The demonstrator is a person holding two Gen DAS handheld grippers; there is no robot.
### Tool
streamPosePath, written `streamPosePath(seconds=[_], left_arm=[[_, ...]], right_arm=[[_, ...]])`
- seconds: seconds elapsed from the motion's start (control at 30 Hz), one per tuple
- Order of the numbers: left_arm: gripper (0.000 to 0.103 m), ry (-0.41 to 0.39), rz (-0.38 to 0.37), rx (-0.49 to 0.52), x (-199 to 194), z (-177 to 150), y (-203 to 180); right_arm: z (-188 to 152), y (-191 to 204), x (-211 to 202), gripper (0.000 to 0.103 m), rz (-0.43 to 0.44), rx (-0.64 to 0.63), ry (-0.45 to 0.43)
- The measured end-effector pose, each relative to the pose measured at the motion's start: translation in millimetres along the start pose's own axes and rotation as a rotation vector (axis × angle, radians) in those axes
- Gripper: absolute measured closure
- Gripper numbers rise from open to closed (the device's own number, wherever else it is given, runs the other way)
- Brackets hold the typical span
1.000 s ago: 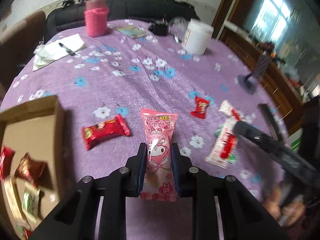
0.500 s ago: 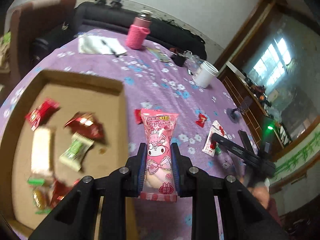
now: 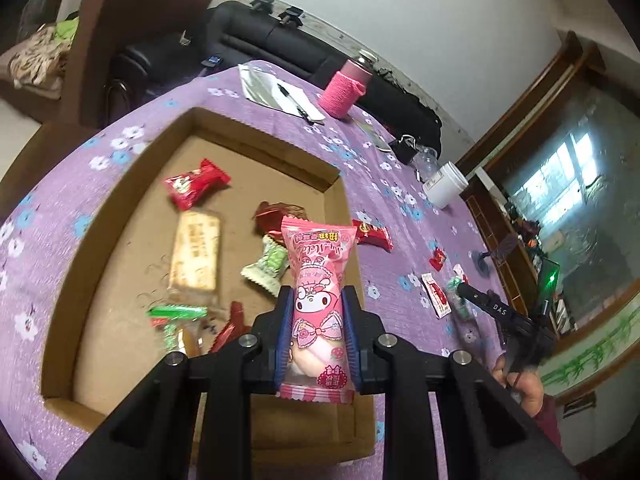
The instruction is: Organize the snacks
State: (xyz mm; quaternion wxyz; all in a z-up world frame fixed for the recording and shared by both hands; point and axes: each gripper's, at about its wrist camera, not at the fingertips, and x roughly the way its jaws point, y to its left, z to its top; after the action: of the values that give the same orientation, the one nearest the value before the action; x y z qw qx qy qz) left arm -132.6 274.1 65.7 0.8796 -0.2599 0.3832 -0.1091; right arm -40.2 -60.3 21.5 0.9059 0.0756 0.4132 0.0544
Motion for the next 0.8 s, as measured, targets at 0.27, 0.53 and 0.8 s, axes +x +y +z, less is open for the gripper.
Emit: streamPosePath(seconds=[0.27, 0.53, 0.8], left_arm=[[0.080, -0.016, 0.003, -0.013, -13.7, -6.5, 10.6], [0.080, -0.023, 0.021, -0.023, -19.4, -9.5, 15.4], [0.080, -0.026, 0.020, -0.032, -22.4, -6.2, 17.4]], right_arm=[[5.9, 29.3, 16.4, 0.040, -0.007, -0.129, 0.041], [1.7, 46.1, 28.4, 0.040, -0.010, -0.226, 0.076], [-9.0, 36.4, 30.5, 0.071, -0.019, -0.195, 0.098]])
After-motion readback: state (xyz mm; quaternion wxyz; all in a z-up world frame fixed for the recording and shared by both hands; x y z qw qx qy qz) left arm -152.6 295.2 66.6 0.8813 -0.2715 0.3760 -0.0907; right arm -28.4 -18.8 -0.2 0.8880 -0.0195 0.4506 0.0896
